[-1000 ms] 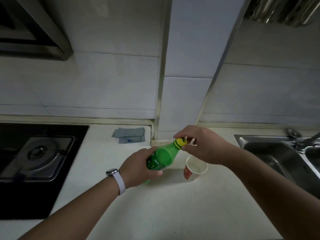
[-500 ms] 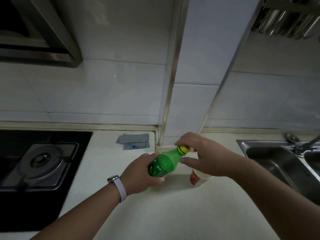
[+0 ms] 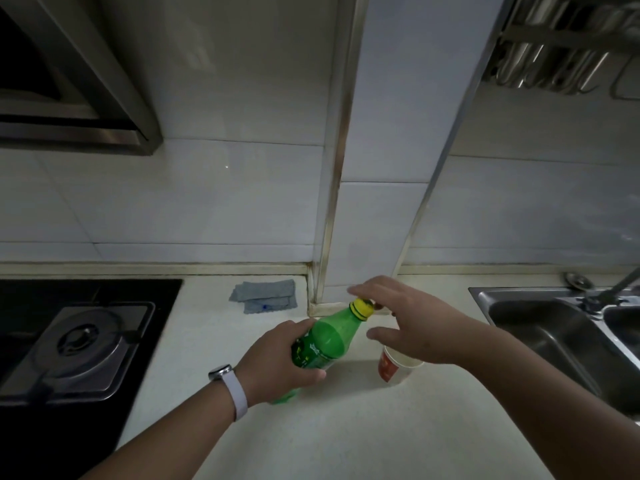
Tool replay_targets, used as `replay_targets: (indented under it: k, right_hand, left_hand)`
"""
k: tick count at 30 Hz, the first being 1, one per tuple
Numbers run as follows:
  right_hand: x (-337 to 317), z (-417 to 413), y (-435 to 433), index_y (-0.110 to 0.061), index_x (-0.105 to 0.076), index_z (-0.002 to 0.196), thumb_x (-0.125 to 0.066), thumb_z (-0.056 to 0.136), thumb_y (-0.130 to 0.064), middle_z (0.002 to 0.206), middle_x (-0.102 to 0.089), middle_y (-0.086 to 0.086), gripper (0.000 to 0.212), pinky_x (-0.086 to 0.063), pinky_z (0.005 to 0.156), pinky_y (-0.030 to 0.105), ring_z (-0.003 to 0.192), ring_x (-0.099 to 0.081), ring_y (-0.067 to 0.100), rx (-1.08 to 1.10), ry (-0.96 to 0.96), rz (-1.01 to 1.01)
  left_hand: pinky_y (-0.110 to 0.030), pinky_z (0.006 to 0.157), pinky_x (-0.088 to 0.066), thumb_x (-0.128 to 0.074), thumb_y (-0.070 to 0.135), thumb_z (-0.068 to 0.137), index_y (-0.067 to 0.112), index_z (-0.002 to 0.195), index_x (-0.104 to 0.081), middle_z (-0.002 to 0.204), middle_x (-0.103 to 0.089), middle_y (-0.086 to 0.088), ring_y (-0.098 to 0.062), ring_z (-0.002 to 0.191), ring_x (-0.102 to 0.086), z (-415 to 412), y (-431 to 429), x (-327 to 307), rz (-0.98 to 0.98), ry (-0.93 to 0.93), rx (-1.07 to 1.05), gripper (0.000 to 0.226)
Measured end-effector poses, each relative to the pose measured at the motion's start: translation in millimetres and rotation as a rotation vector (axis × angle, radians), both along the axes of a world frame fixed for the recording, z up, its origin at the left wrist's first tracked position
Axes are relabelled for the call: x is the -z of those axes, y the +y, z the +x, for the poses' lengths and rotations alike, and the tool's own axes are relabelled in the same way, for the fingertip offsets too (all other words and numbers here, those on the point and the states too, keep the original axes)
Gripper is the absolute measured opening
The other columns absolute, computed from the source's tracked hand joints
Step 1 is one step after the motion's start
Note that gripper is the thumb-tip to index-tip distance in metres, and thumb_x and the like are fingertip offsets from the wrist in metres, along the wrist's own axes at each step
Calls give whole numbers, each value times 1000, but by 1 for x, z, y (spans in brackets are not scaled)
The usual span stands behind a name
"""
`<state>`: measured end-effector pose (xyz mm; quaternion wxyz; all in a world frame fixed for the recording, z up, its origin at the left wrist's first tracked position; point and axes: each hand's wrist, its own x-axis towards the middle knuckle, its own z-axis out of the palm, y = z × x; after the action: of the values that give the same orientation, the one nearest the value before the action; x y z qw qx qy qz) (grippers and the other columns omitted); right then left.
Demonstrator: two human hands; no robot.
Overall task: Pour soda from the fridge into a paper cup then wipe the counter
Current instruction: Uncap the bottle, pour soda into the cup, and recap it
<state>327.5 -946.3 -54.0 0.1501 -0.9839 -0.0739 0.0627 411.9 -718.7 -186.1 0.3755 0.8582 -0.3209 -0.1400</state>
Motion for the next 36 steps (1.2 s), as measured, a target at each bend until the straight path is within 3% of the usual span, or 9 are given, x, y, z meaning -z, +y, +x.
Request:
replay_targets:
  k: [3, 6, 9, 15, 21, 23, 25, 27, 36]
  right_hand:
    - [2, -2, -1, -36, -55, 120, -64, 91, -23, 116, -49, -22, 33, -38, 82, 11, 92, -50, -4, 0, -69, 68]
    - [2, 2, -2, -30, -58, 117, -58, 95, -36, 101, -54, -16, 23, -43, 76, 19, 86, -52, 2, 78, -36, 59]
    - [8, 4, -1, -27, -54, 113, -46, 97, -49, 84, -52, -12, 28, -44, 71, 31, 80, -52, 11, 154, 26, -15]
    - [33, 2, 6, -20, -52, 97, -31, 97, -61, 85, -62, -1, 45, -53, 74, 39, 76, -60, 19, 185, 3, -136]
    - [51, 5, 7, -16, -55, 70, -31, 96, -57, 63, -57, 0, 55, -44, 54, 28, 57, -56, 17, 359, -27, -153]
    - [51, 1, 3, -21, -56, 76, -36, 95, -59, 69, -58, -4, 47, -43, 53, 26, 59, -57, 13, 309, 3, -38]
    - [44, -4, -1, -27, -58, 102, -49, 95, -50, 92, -58, -10, 26, -51, 70, 26, 78, -59, 9, 183, 27, 97]
    - [37, -6, -4, -30, -56, 121, -59, 94, -35, 109, -53, -14, 28, -49, 88, 27, 95, -55, 6, 62, 27, 138]
    - [30, -1, -7, -25, -58, 112, -48, 98, -45, 101, -61, -5, 27, -51, 84, 34, 88, -58, 14, 143, 37, -7]
  left_hand:
    - [-23, 86, -50, -77, 53, 67, 44, 133, -48, 109, -57, 14, -1, 97, -56, -1, -2, -5, 0, -23, 24, 73]
    - [-21, 84, -49, -77, 53, 68, 46, 134, -46, 109, -55, 18, 1, 97, -54, -3, -4, -5, 14, -44, 12, 74]
    - [-24, 86, -51, -77, 56, 66, 47, 132, -47, 110, -55, 20, 0, 99, -55, -4, -5, -2, 31, -36, -10, 73]
    - [-32, 85, -53, -77, 53, 64, 46, 127, -52, 105, -57, 20, -2, 96, -57, -7, -5, 8, 61, 12, 19, 68]
    - [-32, 86, -53, -75, 54, 60, 45, 128, -52, 106, -58, 17, -4, 96, -58, -12, -12, 12, 66, 50, 47, 71]
    - [-32, 87, -53, -75, 53, 62, 47, 127, -51, 107, -57, 15, -4, 97, -57, -11, -12, 14, 72, 63, 56, 70]
    - [-31, 89, -52, -78, 49, 66, 46, 127, -51, 107, -57, 15, -3, 98, -56, -10, -12, 15, 79, 71, 56, 67]
    - [-31, 90, -52, -78, 48, 67, 45, 128, -51, 108, -56, 17, -2, 99, -55, -8, -12, 16, 63, 85, 45, 67]
    - [-31, 88, -53, -76, 51, 63, 41, 124, -54, 107, -59, 18, -3, 98, -58, -8, -24, 15, 30, 64, -17, 66]
